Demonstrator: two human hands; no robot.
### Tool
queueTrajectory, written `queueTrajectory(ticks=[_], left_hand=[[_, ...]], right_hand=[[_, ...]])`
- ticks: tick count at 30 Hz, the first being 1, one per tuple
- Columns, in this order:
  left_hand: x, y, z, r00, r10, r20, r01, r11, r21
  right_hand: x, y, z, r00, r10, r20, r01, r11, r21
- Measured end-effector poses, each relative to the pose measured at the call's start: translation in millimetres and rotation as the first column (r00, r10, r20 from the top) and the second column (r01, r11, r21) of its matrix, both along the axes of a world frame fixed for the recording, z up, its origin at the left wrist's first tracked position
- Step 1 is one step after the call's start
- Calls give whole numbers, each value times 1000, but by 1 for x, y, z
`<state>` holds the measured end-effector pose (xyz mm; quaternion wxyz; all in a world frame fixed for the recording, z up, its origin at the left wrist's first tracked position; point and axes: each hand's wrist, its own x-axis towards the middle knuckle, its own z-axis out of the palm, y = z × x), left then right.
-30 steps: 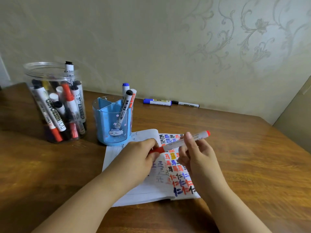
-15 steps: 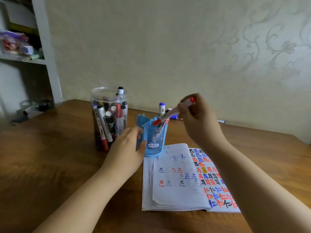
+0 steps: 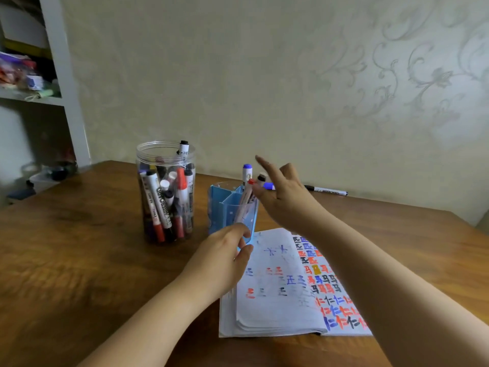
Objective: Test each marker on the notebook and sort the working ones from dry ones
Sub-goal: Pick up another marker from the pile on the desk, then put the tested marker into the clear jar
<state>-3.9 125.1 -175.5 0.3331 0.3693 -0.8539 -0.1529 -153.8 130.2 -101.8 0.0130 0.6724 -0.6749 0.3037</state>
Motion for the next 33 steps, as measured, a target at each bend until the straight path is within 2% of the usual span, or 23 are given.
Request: queueTrajectory(ticks=[4, 8, 14, 22, 26, 33], left_hand=[[-36, -3, 10, 995, -96, -5, 96, 995, 11], [-85, -14, 12, 986, -165, -1, 165, 986, -3], [-139, -51, -2, 997, -78, 5, 78, 997, -27], [-155, -73, -30, 989, -44, -143, 31, 995, -93], [-157, -76, -34, 985, 5, -174, -19, 997, -79], [-159, -77, -38, 983, 49, -178, -65, 995, -82]], right_hand=[[-56, 9, -3, 983, -151, 103, 156, 987, -36], [-115, 9, -25, 957, -290, -27, 291, 949, 121], [-170, -18, -51, 948, -235, -213, 284, 929, 238], [-187, -122, -69, 949, -108, -297, 185, 953, 242], [-187, -172, -81, 944, -70, -324, 174, 936, 306], [-190, -195, -96, 919, -88, -384, 179, 961, 210]])
